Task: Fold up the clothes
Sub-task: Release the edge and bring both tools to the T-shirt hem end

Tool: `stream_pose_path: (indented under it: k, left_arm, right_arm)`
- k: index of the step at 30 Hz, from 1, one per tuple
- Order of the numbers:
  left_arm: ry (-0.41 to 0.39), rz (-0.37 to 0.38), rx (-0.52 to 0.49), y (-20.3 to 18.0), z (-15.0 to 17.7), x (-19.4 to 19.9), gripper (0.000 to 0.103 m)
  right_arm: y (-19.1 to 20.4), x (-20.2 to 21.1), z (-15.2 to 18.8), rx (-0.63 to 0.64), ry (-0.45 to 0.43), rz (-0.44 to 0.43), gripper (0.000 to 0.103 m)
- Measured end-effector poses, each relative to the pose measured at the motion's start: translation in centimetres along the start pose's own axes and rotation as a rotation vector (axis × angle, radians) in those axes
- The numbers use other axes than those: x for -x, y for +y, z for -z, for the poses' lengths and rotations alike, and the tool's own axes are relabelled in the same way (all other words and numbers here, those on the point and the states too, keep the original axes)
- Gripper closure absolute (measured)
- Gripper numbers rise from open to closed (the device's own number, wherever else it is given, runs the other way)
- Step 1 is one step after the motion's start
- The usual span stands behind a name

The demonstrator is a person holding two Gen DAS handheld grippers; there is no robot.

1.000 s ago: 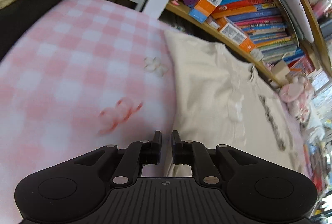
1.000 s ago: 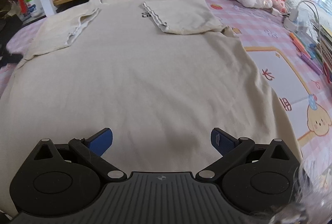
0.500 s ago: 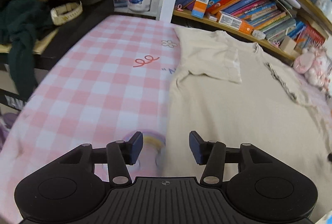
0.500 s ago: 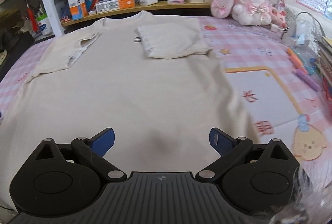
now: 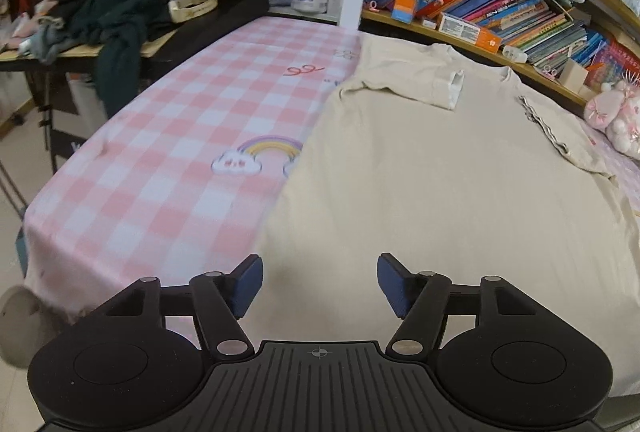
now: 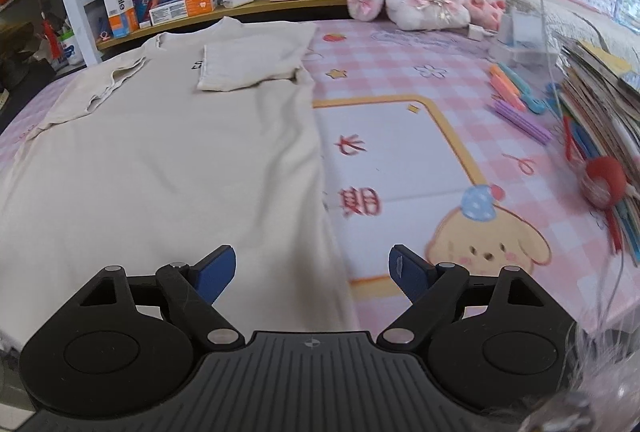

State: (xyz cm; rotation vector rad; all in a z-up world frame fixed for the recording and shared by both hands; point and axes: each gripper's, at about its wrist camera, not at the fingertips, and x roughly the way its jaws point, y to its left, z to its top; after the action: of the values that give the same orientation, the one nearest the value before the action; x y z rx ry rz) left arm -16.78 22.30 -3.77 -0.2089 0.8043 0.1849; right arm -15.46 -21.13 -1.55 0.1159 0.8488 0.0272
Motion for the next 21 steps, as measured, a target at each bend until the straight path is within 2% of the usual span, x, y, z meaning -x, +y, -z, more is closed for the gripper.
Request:
stream_pose_path:
  k: [3,11,21]
  left_arm:
    - [0.01,-0.019,-0.01,-0.5,1.3,0.7,0.038]
    - [0.05,-0.026,-0.019,0.3,3.3,1.8,0.039]
    - [0.072,-0.014,-0.021,2.0,4.4,2.7,0.04]
  right_arm:
    - [-1.1,0.8,0.9,-0.015,0.01,-0.023,0.02]
    - [-3.7,2.7,3.2,-0.054,0.043,-0.083,0.042]
    - [-4.7,3.7,4.3,-0.131,0.118,-0.146,0.049]
